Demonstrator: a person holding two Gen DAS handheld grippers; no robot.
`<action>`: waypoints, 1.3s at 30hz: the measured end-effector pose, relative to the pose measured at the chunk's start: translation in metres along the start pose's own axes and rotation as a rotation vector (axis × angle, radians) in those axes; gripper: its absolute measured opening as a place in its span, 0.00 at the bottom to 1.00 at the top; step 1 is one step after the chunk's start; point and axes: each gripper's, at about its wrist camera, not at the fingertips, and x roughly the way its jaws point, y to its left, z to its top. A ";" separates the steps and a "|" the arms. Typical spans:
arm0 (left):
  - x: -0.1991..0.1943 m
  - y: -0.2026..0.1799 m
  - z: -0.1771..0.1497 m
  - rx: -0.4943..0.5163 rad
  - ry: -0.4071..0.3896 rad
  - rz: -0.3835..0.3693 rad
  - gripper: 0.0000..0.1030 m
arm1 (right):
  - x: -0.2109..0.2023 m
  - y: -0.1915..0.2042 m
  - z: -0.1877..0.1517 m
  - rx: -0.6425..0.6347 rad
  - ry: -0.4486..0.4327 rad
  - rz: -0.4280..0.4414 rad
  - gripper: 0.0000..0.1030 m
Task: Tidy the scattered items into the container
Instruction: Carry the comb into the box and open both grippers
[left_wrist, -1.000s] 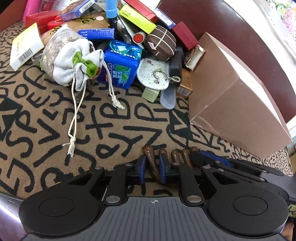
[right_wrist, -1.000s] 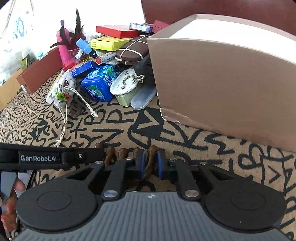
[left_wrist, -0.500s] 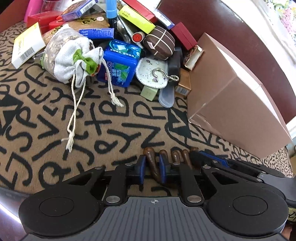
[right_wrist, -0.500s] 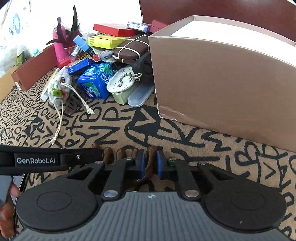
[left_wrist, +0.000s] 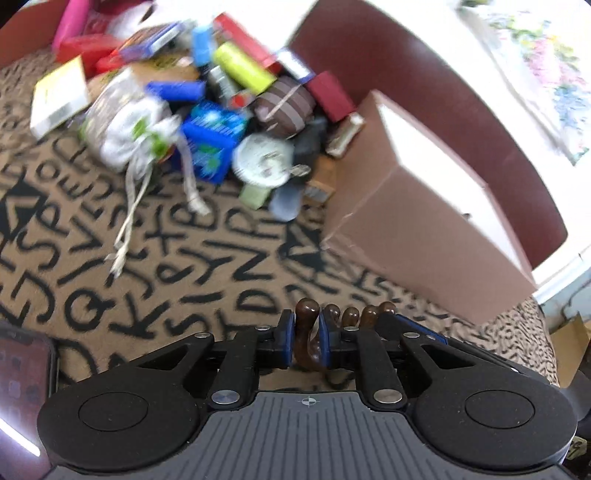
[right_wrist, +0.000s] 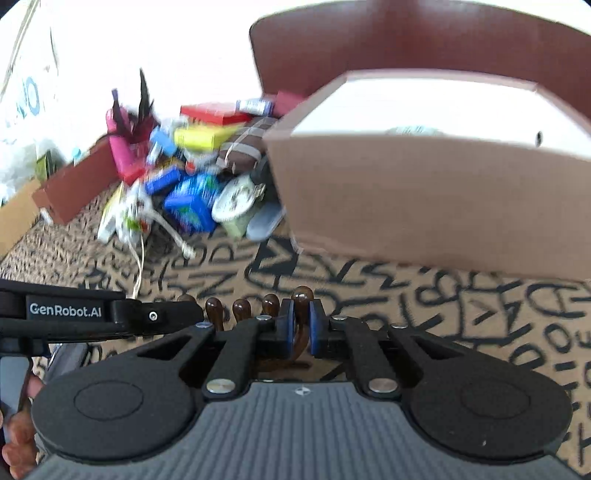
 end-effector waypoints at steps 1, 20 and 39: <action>-0.002 -0.006 0.002 0.011 -0.010 -0.008 0.22 | -0.006 -0.002 0.003 0.003 -0.018 -0.005 0.09; 0.005 -0.156 0.108 0.177 -0.184 -0.186 0.24 | -0.092 -0.066 0.126 -0.034 -0.350 -0.141 0.09; 0.165 -0.153 0.123 0.126 0.051 -0.140 0.27 | 0.012 -0.155 0.126 0.121 -0.144 -0.164 0.08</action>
